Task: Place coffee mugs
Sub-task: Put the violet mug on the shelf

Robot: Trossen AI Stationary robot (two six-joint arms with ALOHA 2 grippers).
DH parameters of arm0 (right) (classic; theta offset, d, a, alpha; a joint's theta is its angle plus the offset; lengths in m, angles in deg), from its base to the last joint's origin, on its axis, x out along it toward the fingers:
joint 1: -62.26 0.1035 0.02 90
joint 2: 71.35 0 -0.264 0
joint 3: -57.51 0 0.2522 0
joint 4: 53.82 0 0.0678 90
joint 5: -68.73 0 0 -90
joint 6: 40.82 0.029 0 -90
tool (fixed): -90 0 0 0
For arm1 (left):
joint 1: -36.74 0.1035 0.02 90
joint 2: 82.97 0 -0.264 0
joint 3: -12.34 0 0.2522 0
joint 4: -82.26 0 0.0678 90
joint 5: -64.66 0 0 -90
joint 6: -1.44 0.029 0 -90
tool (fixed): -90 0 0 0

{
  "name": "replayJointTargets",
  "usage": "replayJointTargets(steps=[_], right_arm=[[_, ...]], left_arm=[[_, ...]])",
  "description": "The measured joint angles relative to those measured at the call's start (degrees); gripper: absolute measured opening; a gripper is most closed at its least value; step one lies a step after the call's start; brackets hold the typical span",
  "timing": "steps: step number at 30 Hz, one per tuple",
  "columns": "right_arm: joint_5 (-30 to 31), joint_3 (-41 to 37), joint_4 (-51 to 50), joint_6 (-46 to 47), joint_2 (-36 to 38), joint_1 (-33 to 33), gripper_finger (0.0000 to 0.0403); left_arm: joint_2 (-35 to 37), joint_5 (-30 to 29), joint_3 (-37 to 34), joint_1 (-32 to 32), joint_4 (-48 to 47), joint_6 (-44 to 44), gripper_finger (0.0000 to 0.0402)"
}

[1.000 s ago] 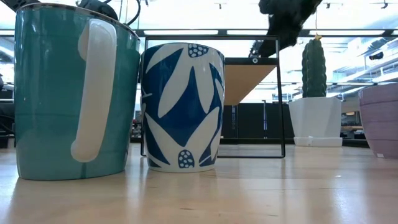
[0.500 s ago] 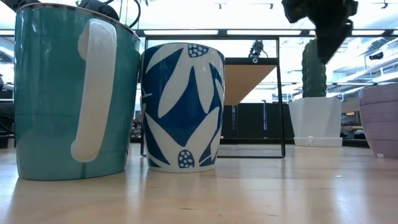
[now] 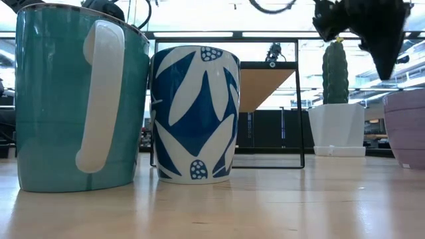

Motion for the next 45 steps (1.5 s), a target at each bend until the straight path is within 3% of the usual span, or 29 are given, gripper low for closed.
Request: replayJointTargets(steps=[11,19,30,34,40,45], right_arm=[[-2.18,-9.63,8.21,4.48,2.42,0.18,0.0215],[-1.78,-14.85,14.88,0.19,2.42,0.21,0.0177],[2.12,-15.69,14.91,-19.58,2.44,-0.47,0.0057],[2.67,-15.74,16.0,-30.97,2.44,-0.76,0.0028],[5.87,-15.73,18.4,-47.31,2.44,-1.41,0.004],[6.34,-15.72,18.15,-52.65,2.44,-2.92,0.007]], left_arm=[[0.0,-1.55,0.02,0.04,-1.07,0.4,0.018],[0.0,-1.55,0.02,0.04,-1.04,0.5,0.018],[0.0,-1.55,0.02,0.04,-0.94,0.5,0.018],[0.0,-1.55,0.02,0.04,-0.92,0.5,0.018],[0.0,-1.55,0.02,0.04,-0.92,0.46,0.018],[0.0,-1.55,0.02,0.04,-0.92,0.33,0.018]])
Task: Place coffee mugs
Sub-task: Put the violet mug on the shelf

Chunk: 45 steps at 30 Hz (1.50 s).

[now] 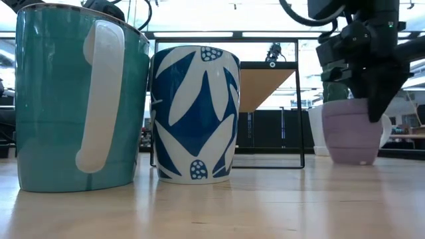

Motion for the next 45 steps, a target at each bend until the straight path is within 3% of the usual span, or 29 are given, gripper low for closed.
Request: replayJointTargets(steps=[6,13,19,24,35,42,45], right_arm=[[-0.82,0.0,-0.52,2.5,0.0,-2.01,0.011],[-0.7,0.02,-0.02,17.09,0.0,-2.26,0.0168],[0.76,0.01,4.33,21.5,0.0,-1.25,0.0184],[1.73,-1.98,6.58,21.61,0.0,-1.78,0.0157],[1.71,-1.52,5.38,16.59,-0.02,-5.09,0.0028],[1.57,6.34,-2.26,9.95,-0.02,-9.44,0.0027],[4.77,11.49,-8.0,7.64,-0.02,-11.19,0.0037]], left_arm=[[0.0,0.0,0.0,0.0,-0.02,-0.03,0.018],[0.0,0.0,0.0,0.0,-0.02,-0.04,0.018],[0.0,0.0,0.0,0.0,-0.04,-0.09,0.018],[0.0,0.0,0.0,0.0,-0.04,-0.09,0.018],[0.0,0.0,0.0,0.0,-0.04,-0.11,0.018],[0.0,0.0,0.0,0.0,-0.04,-0.11,0.018],[0.0,0.0,0.0,0.0,-0.04,-0.09,0.018]])
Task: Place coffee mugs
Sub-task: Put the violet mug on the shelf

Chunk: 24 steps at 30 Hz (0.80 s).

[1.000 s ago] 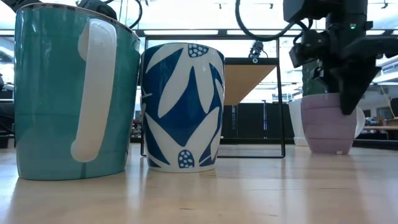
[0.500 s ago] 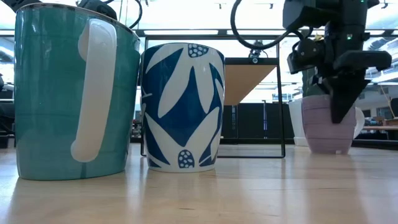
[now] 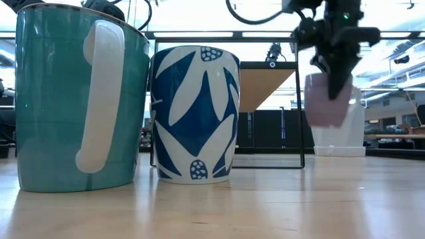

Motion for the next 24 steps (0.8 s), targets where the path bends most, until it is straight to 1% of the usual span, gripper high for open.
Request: replayJointTargets(steps=[3,10,13,15,18,24], right_arm=[[2.73,5.51,-3.61,-2.81,0.0,-2.07,0.0037],[2.42,16.26,-5.39,-8.76,-0.36,-7.2,0.0032],[1.48,21.03,-5.91,-10.28,-1.89,-8.86,0.0032],[0.33,24.57,-5.68,-11.62,-3.8,-9.55,0.0032],[-1.11,30.6,-6.59,-13.68,-8.18,-10.19,0.0032],[-1.19,42.58,-10.73,-16.04,-16.98,-11.7,0.0033]], left_arm=[[0.0,0.0,0.0,-0.02,0.02,0.07,0.018],[0.0,-0.03,0.0,-0.02,-0.01,1.52,0.018],[0.0,-1.54,0.0,0.11,-1.99,2.57,0.018],[0.95,-2.84,-0.06,0.69,-5.03,5.23,0.018],[3.0,-5.85,-0.07,1.52,-6.98,8.21,0.018],[9.87,-7.52,-0.09,2.12,-6.81,12.05,0.018]])
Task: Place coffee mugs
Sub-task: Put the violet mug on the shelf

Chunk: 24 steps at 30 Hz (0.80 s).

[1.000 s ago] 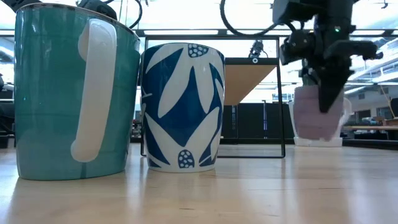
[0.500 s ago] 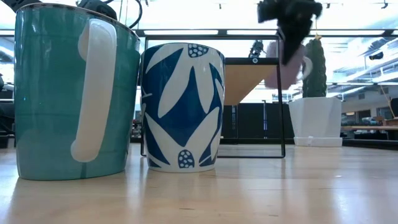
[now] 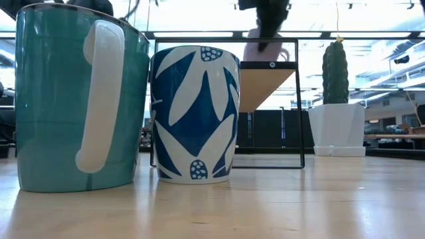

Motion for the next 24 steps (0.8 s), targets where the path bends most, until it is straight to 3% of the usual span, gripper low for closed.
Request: replayJointTargets(steps=[9,18,24], right_arm=[[-1.32,7.75,-1.24,2.09,-7.35,-2.91,0.0033],[-2.76,7.77,-0.28,2.05,-9.05,-4.77,0.0033],[-3.12,7.7,1.33,1.46,-10.19,-5.79,0.0033]], left_arm=[[5.7,-0.75,-3.4,-0.16,4.55,1.33,0.018],[6.68,-6.02,-6.25,-0.07,10.06,4.62,0.018],[6.68,-6.29,-6.25,-0.07,11.7,6.45,0.018]])
